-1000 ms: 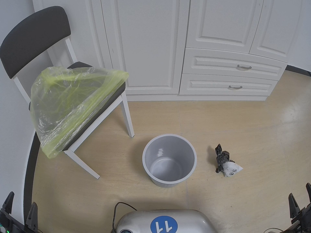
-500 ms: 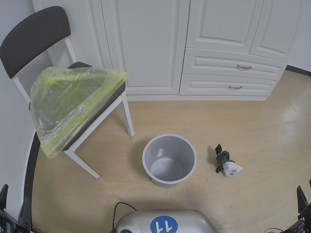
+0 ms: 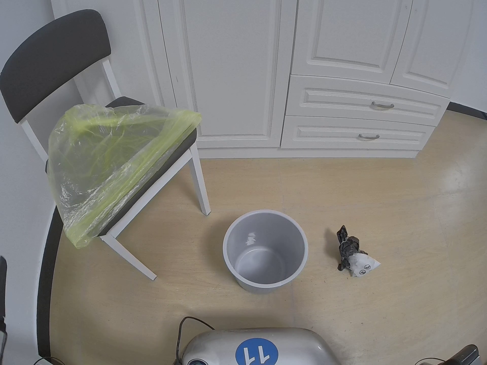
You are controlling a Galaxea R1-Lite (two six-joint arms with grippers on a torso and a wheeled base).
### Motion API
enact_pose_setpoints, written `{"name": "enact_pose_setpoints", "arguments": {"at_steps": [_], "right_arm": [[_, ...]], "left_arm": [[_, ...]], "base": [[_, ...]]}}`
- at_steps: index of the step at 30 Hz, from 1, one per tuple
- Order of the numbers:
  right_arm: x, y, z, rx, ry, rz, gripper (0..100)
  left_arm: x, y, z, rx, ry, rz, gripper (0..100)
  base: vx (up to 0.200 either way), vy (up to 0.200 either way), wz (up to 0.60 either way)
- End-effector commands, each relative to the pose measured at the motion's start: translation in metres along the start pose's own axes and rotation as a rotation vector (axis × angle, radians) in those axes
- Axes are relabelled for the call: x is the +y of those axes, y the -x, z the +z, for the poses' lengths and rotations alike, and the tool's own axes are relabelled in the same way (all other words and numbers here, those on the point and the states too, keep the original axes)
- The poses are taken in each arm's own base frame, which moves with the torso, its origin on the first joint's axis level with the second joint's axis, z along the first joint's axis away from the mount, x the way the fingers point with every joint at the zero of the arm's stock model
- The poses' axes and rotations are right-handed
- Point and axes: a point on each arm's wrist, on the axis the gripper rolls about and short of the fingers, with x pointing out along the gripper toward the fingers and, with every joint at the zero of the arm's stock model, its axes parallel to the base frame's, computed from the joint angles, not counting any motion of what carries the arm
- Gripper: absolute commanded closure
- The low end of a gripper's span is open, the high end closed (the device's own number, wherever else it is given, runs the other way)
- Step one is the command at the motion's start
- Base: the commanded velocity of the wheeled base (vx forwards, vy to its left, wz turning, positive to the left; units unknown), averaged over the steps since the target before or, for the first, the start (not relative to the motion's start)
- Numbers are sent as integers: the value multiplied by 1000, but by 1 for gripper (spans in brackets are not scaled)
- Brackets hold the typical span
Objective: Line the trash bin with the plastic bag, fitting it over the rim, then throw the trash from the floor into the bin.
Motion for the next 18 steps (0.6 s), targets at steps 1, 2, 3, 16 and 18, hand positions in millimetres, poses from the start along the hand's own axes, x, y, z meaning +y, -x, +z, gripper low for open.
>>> {"name": "enact_pose_setpoints", "arguments": {"at_steps": [1,2,3,16,18], "right_arm": [[-1,-112,82,149,-40,-132,0],[-3,-118,83,154,-40,-166,0],[-3,-118,83,154,-40,-166,0],[-15,-153,51,316,-59,-275,0],[-16,-154,46,336,-44,-277,0]], "left_arm": [[10,-114,35,344,-168,236,0],[16,-122,28,392,-206,265,0],[16,-122,28,392,-206,265,0],[44,-181,-69,501,-242,154,0],[41,-181,-71,506,-280,133,0]], "base": [[0,0,0],[0,0,0],[0,0,0],[0,0,0],[0,0,0]]}}
